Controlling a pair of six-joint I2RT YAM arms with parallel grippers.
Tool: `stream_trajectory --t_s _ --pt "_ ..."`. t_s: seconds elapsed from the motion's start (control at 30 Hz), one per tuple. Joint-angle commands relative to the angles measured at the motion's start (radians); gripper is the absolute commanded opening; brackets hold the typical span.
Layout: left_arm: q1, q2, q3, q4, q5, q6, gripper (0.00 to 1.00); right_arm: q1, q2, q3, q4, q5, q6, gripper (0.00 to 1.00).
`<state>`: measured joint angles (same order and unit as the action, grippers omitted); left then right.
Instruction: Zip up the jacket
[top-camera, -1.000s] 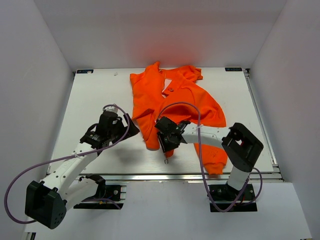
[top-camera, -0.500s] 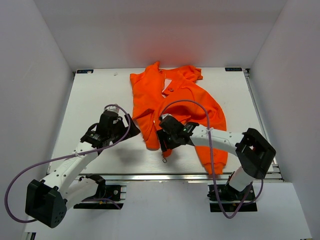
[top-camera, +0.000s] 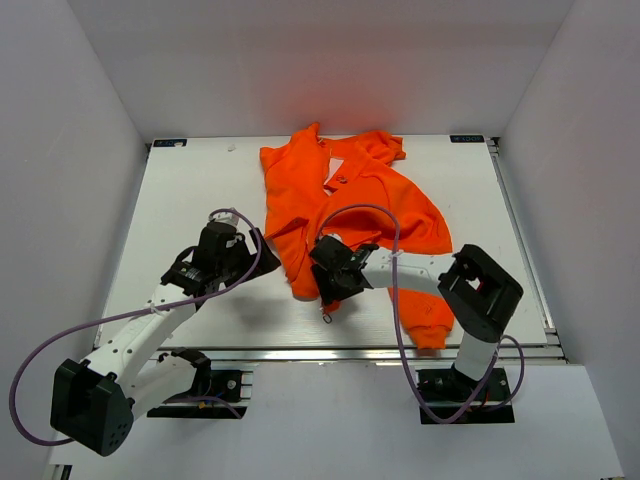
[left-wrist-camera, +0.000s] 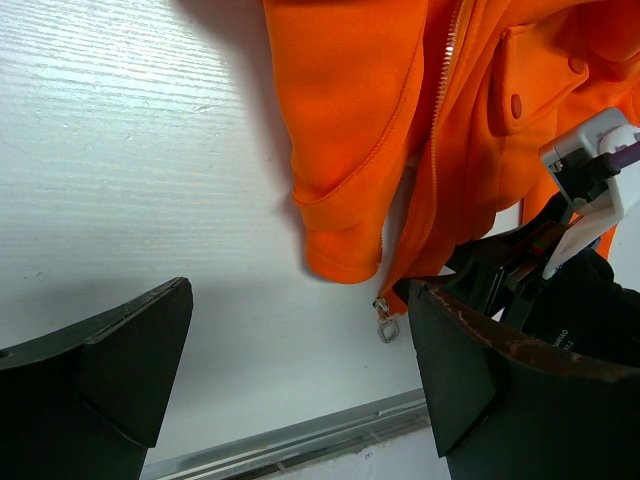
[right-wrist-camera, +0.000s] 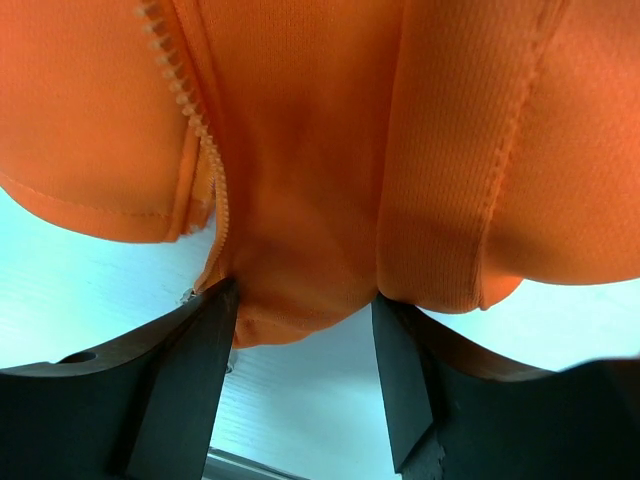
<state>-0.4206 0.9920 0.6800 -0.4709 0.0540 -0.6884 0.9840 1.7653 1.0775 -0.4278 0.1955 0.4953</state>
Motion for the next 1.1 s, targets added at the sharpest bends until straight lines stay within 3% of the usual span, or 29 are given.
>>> stream_trajectory --t_s 0.0,0.17,0.27,0.3,0.33,0.37,0.53,0.7,1.07 --pt "0.003 -0.004 0.030 -0.002 0.010 0.009 0.98 0.002 0.046 0.016 0.004 -0.011 0.031 0.62" --pt "0.003 0.008 0.041 -0.009 0.018 0.012 0.98 0.012 0.089 0.042 -0.063 0.056 0.101 0.53" --pt "0.003 0.020 0.049 -0.020 0.024 0.015 0.98 0.021 0.132 0.070 -0.109 0.094 0.156 0.32" --pt "0.002 0.025 0.052 -0.021 0.029 0.018 0.98 0.021 0.137 0.068 -0.112 0.094 0.170 0.15" --pt "0.002 0.030 0.050 -0.023 0.055 0.020 0.98 0.021 0.134 0.062 -0.111 0.099 0.184 0.03" --pt "0.002 0.040 0.047 -0.020 0.073 0.024 0.98 0.021 0.125 0.053 -0.108 0.102 0.195 0.00" --pt "-0.033 0.082 0.015 0.023 0.181 0.027 0.98 -0.010 -0.027 -0.048 -0.055 0.090 0.215 0.00" --pt "-0.178 0.178 0.039 0.038 0.139 0.007 0.98 -0.086 -0.177 -0.139 -0.013 -0.002 0.203 0.00" --pt "-0.207 0.364 0.073 0.155 0.095 -0.002 0.98 -0.139 -0.311 -0.240 0.034 -0.100 0.166 0.00"
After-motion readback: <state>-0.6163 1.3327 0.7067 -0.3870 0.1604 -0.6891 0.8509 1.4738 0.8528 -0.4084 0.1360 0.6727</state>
